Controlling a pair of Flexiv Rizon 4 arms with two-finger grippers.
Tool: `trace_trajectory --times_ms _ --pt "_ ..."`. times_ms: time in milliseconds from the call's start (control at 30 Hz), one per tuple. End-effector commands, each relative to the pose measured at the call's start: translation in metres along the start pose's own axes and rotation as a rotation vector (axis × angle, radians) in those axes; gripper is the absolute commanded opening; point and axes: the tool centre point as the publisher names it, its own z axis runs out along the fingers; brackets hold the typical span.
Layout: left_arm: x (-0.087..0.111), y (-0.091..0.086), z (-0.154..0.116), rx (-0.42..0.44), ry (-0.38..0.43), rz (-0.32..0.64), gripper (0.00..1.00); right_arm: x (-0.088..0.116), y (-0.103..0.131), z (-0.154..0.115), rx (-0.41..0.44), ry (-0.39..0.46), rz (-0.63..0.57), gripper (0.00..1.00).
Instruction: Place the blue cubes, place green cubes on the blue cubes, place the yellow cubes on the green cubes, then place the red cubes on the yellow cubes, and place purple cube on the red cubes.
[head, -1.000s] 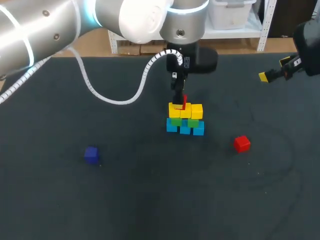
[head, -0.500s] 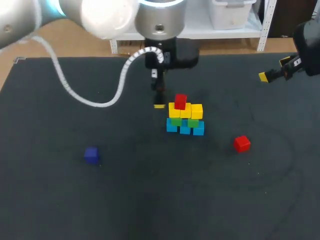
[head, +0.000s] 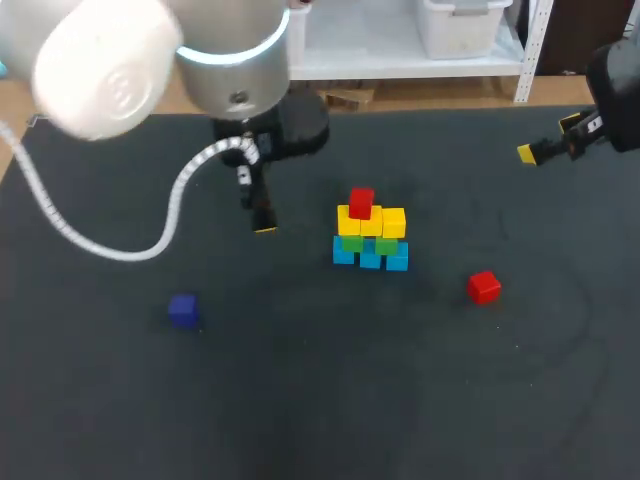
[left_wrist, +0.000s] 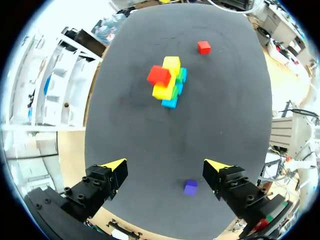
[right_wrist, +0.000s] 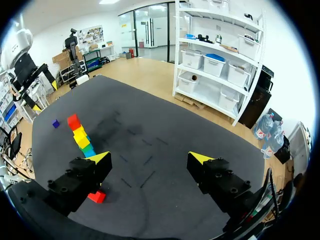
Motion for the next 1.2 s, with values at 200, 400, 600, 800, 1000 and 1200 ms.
trace_trajectory --times_ms 200,400,600,800,1000,1200 --pt "0.046 0.002 -0.002 -0.209 -0.094 -0.075 1.0 0.0 -0.001 0.0 -0.003 0.0 0.0 1.0" --pt "0.06 0.014 0.0 -0.251 -0.109 -0.115 1.0 0.0 -0.001 0.0 -0.003 0.0 0.0 1.0" --pt "0.06 0.027 -0.004 -0.315 -0.138 -0.152 1.0 0.0 -0.001 0.0 -0.003 0.0 0.0 1.0" --pt "0.055 0.039 -0.01 -0.368 -0.169 -0.242 1.0 0.0 -0.001 0.0 -0.003 0.0 0.0 1.0" --pt "0.054 0.045 -0.017 -0.406 -0.224 -0.273 1.0 0.0 -0.001 0.0 -0.003 0.0 0.0 1.0" --pt "0.053 0.048 -0.015 -0.289 -0.188 -0.227 1.0 0.0 -0.001 0.0 -0.003 0.0 0.0 1.0"
